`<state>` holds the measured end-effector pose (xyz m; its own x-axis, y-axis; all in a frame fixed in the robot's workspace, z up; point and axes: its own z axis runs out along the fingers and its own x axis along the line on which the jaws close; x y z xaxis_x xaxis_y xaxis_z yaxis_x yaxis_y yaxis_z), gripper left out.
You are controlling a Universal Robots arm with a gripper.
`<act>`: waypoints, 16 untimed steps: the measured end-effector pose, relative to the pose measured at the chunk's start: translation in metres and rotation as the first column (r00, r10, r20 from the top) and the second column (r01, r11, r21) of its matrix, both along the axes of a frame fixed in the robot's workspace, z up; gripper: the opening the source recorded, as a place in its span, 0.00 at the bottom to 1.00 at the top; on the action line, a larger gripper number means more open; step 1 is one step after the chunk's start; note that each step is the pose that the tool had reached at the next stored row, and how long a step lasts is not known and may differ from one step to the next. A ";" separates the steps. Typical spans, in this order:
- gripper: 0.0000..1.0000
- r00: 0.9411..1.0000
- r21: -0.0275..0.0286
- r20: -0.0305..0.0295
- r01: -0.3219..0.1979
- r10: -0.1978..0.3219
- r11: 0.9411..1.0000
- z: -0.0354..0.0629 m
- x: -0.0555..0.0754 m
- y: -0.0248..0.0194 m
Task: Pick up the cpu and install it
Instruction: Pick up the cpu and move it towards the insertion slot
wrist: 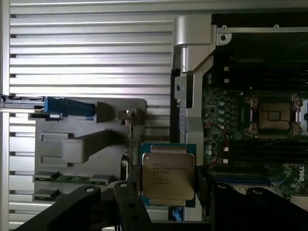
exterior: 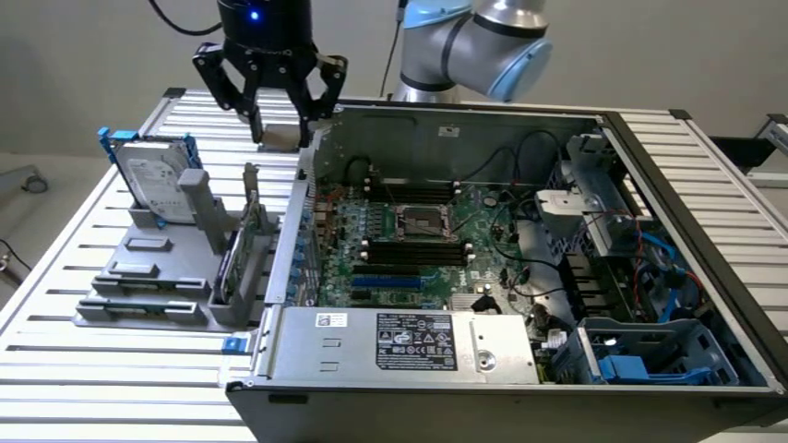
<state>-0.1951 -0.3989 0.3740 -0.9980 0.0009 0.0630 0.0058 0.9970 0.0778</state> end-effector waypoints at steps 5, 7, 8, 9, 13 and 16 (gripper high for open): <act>0.55 1.000 0.000 -0.001 0.000 0.000 1.000 0.0005 0.023 0.0011; 0.55 1.000 0.000 -0.001 0.000 0.000 1.000 0.0005 0.032 0.0017; 0.55 1.000 0.000 -0.001 0.000 0.000 1.000 0.0006 0.036 0.0020; 0.55 1.000 0.000 -0.001 0.000 0.000 1.000 0.0006 0.041 0.0024; 0.55 1.000 0.000 -0.002 0.000 0.000 1.000 -0.0005 0.059 0.0051; 0.55 1.000 0.000 -0.002 0.000 0.000 1.000 -0.0048 0.073 0.0091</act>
<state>-0.1223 -0.3897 0.3692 -0.9979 0.0009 0.0646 0.0059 0.9969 0.0781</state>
